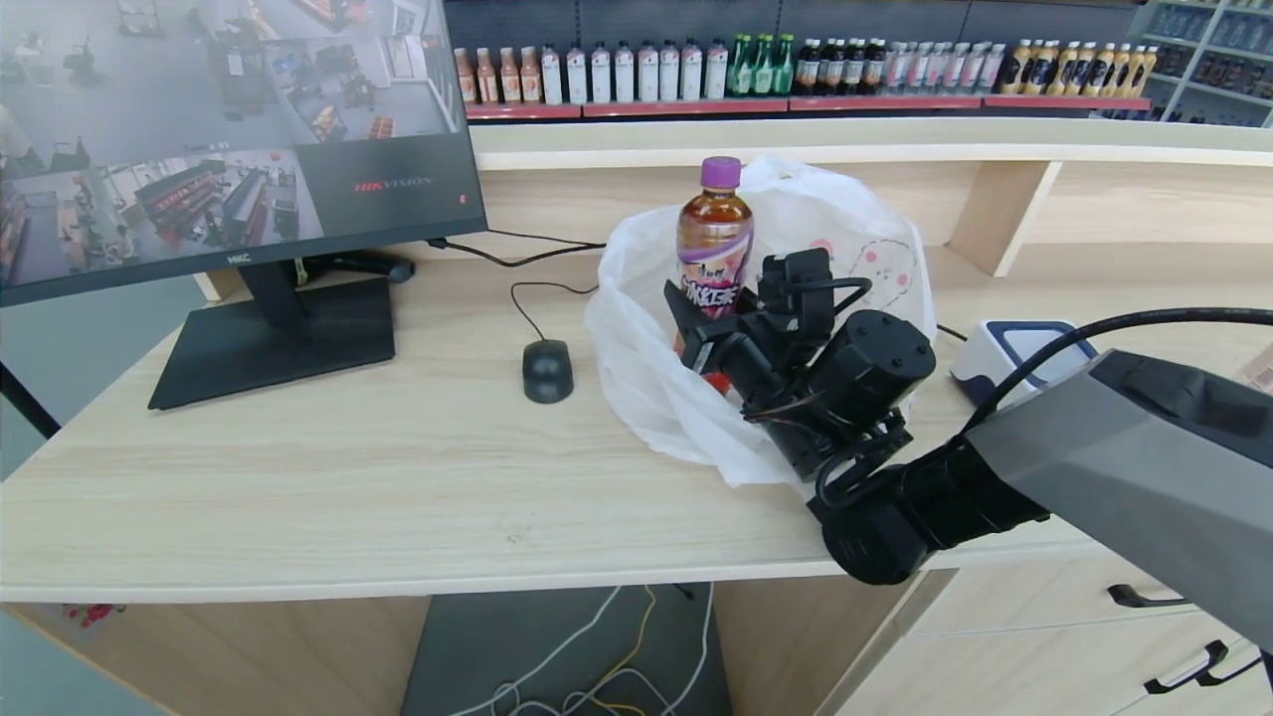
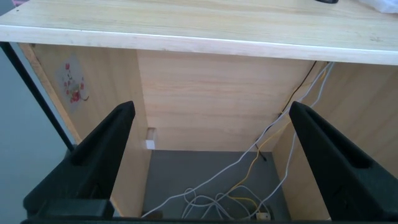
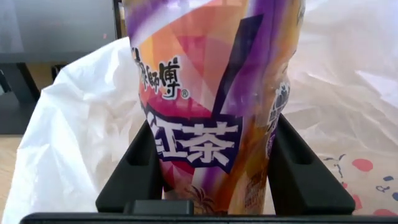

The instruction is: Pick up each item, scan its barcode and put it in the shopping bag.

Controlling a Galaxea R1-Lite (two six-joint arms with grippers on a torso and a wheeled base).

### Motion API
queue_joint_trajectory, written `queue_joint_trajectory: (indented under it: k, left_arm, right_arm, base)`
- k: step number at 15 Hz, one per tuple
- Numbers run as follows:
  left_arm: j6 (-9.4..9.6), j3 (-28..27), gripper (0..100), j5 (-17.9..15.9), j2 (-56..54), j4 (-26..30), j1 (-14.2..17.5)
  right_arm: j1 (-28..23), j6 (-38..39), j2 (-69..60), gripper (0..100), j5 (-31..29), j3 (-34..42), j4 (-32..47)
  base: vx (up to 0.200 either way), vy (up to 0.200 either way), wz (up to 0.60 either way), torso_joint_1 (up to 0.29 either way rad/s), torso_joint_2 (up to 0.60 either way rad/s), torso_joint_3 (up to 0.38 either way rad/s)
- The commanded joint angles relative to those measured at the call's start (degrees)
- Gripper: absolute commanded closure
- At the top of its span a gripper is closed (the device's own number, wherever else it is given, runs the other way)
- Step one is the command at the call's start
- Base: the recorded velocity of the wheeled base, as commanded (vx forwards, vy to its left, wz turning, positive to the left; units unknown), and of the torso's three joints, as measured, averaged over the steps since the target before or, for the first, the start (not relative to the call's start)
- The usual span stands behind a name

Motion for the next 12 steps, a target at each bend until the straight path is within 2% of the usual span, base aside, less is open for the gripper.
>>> queue_joint_trajectory:
  k: [1,10,11,12]
  left_arm:
    - [0.0,0.0,0,0.0,0.0,0.0,0.0]
    - [0.0,0.0,0,0.0,0.0,0.0,0.0]
    - [0.09,0.0,0,0.0,0.0,0.0,0.0]
    - [0.0,0.0,0,0.0,0.0,-0.1,0.0]
  right_arm:
    - [0.1,-0.5,0.4,100,0.2,1.3,0.2]
    - [0.4,-0.8,1.3,100,0.2,3.6,0.0]
    - [0.7,-0.8,1.3,0,0.2,3.6,-0.1]
    - [0.7,-0.8,1.3,0,0.1,3.5,-0.1]
  base:
    - [0.0,0.0,0.0,0.0,0.0,0.0]
    - [0.0,0.0,0.0,0.0,0.0,0.0]
    - [0.0,0.0,0.0,0.0,0.0,0.0]
    - [0.0,0.0,0.0,0.0,0.0,0.0]
